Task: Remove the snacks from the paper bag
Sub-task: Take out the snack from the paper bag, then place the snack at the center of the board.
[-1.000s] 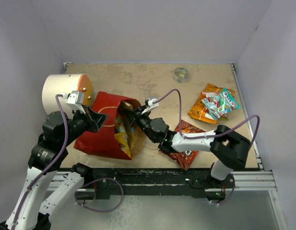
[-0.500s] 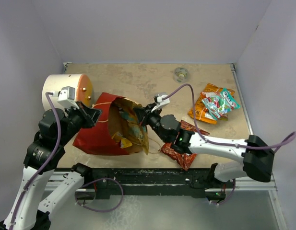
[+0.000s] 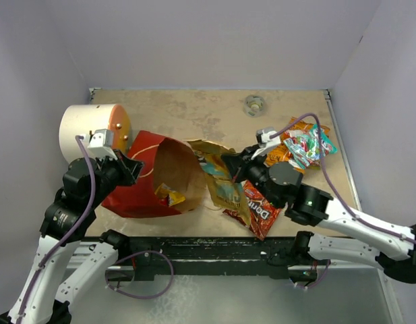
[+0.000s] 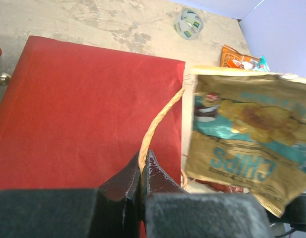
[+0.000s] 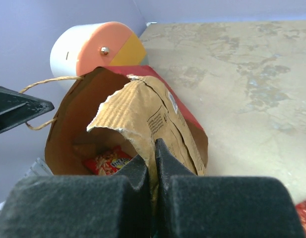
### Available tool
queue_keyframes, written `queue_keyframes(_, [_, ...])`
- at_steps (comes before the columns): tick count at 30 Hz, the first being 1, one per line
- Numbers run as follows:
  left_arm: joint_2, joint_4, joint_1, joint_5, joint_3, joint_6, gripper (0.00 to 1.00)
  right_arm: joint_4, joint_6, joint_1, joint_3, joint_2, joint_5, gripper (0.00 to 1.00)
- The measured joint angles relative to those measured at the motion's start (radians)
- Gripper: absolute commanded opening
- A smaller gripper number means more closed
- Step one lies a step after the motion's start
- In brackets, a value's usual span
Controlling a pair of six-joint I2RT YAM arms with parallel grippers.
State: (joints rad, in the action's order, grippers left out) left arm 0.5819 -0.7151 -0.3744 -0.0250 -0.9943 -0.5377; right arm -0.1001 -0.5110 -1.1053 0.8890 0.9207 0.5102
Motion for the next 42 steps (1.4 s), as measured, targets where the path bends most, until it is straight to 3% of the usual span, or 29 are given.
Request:
queue_keyframes(7, [-0.02,-0.009,0.0,0.023,0.051,0.027,0.0,0.314,0.015,0.0,0.153,-0.143,0.072,0.0])
queue_keyframes(12, [-0.051,-0.012,0.0,0.028,0.06,0.037,0.0,0.479,-0.072,0.0,0.183,-0.216,0.182,0.0])
queue_keyframes(23, [-0.074,-0.012,0.0,0.029,0.071,0.05,0.0,0.52,-0.293,0.03,0.182,-0.027,0.124,0.0])
queue_keyframes(27, [-0.076,-0.012,0.0,0.029,0.073,0.051,0.0,0.55,-0.393,0.183,0.111,-0.059,0.107,0.0])
queue_keyframes(31, [-0.088,-0.012,0.0,0.029,0.073,0.051,0.0,0.565,-0.428,0.39,-0.097,-0.118,0.072,0.0])
queue_keyframes(36, [-0.105,-0.012,0.0,0.028,0.073,0.051,0.0,0.558,-0.415,0.559,-0.31,-0.113,-0.031,0.0])
queue_keyframes(42, [-0.107,-0.013,0.0,0.028,0.073,0.052,0.0,0.549,-0.386,0.676,-0.337,-0.136,-0.153,0.0])
